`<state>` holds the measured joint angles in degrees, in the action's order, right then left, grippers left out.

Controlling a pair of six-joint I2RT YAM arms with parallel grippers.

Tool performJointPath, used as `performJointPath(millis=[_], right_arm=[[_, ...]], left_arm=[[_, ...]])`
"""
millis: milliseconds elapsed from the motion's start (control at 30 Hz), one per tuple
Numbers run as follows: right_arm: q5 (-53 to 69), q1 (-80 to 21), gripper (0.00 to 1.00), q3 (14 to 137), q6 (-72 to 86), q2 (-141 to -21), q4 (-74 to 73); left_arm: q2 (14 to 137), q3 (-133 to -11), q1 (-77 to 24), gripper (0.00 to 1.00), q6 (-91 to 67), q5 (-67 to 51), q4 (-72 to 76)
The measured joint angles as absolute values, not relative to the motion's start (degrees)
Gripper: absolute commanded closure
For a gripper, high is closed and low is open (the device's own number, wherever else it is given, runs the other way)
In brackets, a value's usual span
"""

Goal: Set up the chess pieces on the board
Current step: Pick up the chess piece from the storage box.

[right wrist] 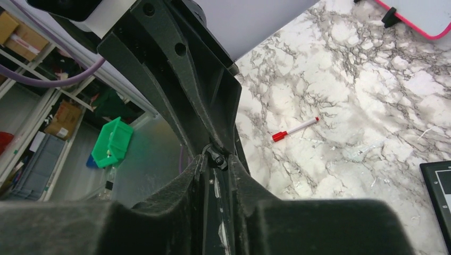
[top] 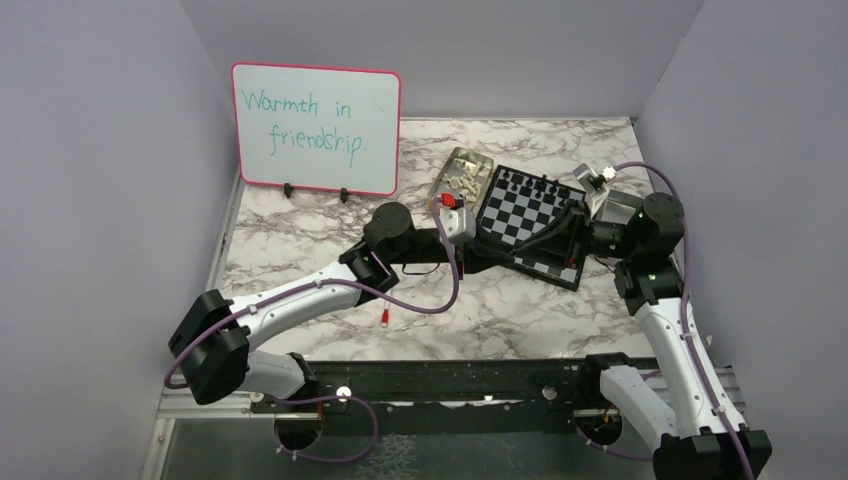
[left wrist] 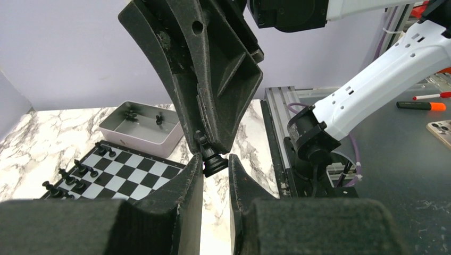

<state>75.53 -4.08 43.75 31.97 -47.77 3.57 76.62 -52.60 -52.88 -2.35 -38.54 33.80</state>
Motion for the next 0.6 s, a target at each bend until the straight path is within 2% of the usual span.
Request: performJointPath(millis=[167, 233, 400, 600], right_arm=[[75.6, -4.1, 0.99, 43.4, 33.5, -47.2, 5.8], [75.6, -4.1, 0.99, 43.4, 33.4, -47.2, 6.1], [75.2, -4.1, 1.0, 43.4, 33.2, -47.1, 6.0], [71.2, -4.1, 0.99, 45.1, 30.9, -47.0, 1.1]], left_arm=[[76.4, -52.6, -52.9, 0.94, -2.6, -38.7, 33.8], [76.4, -52.6, -52.9, 0.9, -2.6, -38.6, 33.8], [76.3, -52.4, -52.9, 0.58, -2.6, -37.5, 33.8], [74.9, -50.2, -52.9, 0.34, -2.6, -32.6, 33.8]])
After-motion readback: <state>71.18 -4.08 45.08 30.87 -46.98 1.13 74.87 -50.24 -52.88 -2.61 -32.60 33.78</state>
